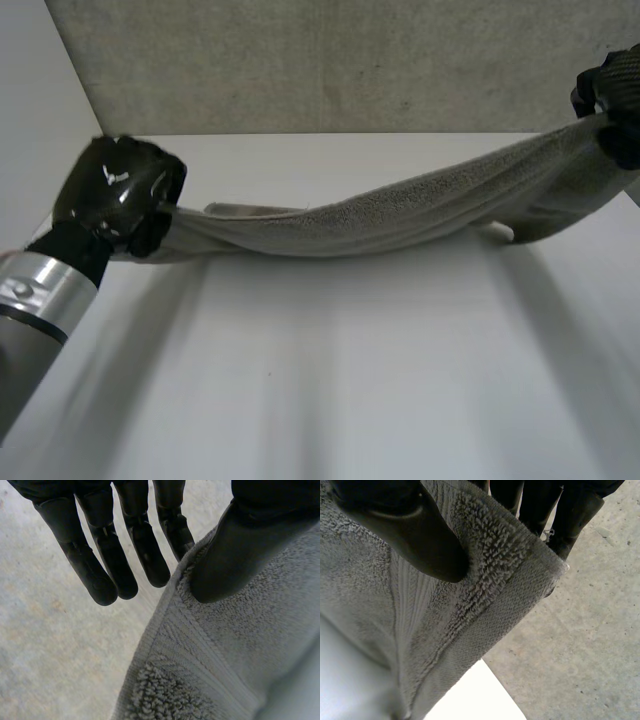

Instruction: Fold the towel.

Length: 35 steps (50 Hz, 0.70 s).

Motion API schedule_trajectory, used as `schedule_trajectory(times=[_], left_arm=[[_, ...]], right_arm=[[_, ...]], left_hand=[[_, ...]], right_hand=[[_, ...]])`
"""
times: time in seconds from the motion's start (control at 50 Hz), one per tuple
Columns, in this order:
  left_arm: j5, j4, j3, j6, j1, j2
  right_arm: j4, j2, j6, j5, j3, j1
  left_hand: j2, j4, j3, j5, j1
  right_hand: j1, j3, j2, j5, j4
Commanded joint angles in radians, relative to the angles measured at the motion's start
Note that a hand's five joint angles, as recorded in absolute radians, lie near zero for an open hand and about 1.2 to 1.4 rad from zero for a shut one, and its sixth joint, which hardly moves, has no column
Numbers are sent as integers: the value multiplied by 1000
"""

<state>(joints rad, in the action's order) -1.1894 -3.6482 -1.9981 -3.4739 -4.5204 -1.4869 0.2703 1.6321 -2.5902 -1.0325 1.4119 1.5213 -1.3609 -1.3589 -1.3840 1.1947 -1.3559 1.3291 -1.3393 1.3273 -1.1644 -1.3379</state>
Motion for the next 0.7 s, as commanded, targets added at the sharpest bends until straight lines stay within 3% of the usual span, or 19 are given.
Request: schedule_trajectory(times=[0.02, 0.12, 0.18, 0.28, 0.56, 0.7], left_arm=[[-1, 80, 105, -4, 7, -62], [-1, 112, 165, -10, 10, -269], [-1, 126, 182, -10, 9, -314], [1, 155, 261, -27, 12, -464], [-1, 163, 564, -71, 67, -671], [-7, 221, 810, -73, 99, -846]], right_arm=[[116, -95, 50, -3, -85, 5], [138, -216, 171, -26, -94, 26], [138, -274, 193, -38, -102, 40], [138, -371, 199, -70, -119, 57], [112, -549, 186, -138, -168, 74], [-3, -644, 138, -221, -214, 79]], left_hand=[[-35, -37, -12, 27, -40], [-35, -37, -12, 27, -40], [-35, -37, -12, 27, -40], [-35, -37, -12, 27, -40], [-35, -37, -12, 27, -40], [-35, -37, -12, 27, -40]], right_hand=[[67, -57, 69, -57, -58], [67, -57, 69, -57, -58], [67, -57, 69, -57, -58], [67, -57, 69, -57, -58], [67, -57, 69, -57, -58], [67, -57, 69, -57, -58]])
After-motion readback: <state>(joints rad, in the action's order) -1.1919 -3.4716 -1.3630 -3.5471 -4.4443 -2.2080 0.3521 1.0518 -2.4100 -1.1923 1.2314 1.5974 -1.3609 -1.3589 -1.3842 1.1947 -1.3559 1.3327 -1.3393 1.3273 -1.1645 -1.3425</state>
